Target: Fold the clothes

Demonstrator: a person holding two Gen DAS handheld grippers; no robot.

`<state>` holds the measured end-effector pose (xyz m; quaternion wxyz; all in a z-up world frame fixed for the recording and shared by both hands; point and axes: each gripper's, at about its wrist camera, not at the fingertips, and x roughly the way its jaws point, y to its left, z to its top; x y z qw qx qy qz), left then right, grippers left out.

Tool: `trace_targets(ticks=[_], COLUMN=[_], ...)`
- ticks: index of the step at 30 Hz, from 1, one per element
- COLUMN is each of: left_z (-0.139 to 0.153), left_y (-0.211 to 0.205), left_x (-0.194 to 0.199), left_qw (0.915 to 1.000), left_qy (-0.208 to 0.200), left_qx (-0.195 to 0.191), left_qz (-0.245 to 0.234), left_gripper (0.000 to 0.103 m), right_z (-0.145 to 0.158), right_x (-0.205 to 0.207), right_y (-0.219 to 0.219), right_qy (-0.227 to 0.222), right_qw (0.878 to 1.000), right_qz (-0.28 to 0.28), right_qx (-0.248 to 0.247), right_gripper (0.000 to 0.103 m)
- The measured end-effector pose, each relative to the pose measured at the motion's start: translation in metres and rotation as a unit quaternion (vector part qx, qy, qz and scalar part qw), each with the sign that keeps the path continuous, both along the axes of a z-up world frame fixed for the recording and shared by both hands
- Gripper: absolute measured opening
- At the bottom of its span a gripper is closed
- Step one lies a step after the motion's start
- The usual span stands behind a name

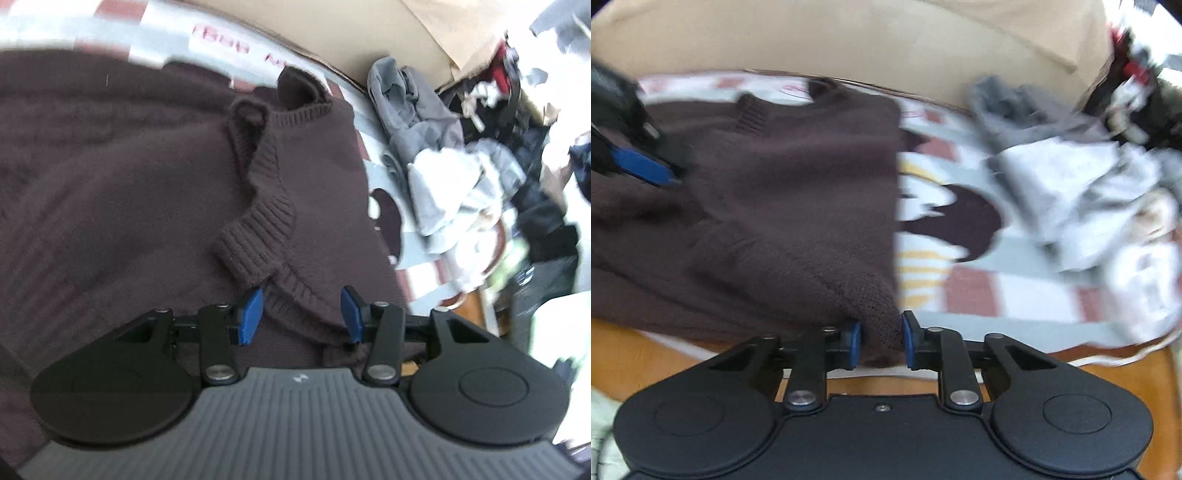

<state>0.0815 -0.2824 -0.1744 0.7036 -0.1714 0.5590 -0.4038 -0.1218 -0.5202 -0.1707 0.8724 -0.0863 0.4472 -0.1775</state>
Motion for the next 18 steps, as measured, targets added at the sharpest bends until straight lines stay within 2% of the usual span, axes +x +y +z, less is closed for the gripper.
trace_targets(ticks=[2,5,9,10,13,16,18], left_z=[-0.004,-0.001,0.002,0.002,-0.001,-0.008,-0.013], left_y=[0.001,0.000,-0.005,-0.006,-0.007,-0.014,-0.023], left_x=[0.004,0.005,0.003,0.002,0.001,-0.001,-0.001], left_qw=[0.9995,0.9997,0.9995,0.9993,0.9990,0.9984,0.9974], left_qy=[0.027,0.020,-0.015,-0.020,-0.027,-0.031,-0.033], left_qx=[-0.015,-0.015,0.025,0.032,0.035,0.047,0.063], left_qz=[0.005,0.006,0.006,0.005,-0.002,-0.007,-0.010], left_gripper=[0.046,0.046,0.047,0.047,0.050,0.053,0.051], right_z=[0.008,0.014,-0.005,-0.006,0.007,0.033,0.040], right_x=[-0.003,-0.008,-0.002,-0.001,-0.006,-0.018,-0.019], right_y=[-0.004,-0.006,-0.009,-0.013,-0.025,-0.026,-0.017], right_qy=[-0.018,-0.023,0.053,0.053,0.025,-0.035,-0.068], right_qw=[0.999,0.998,0.998,0.998,0.995,0.987,0.988], right_qz=[-0.020,-0.032,-0.027,-0.037,-0.059,-0.038,-0.011], right_qx=[-0.024,-0.041,-0.004,0.008,0.075,0.149,0.139], right_gripper=[0.020,0.019,0.019,0.020,0.026,0.030,0.029])
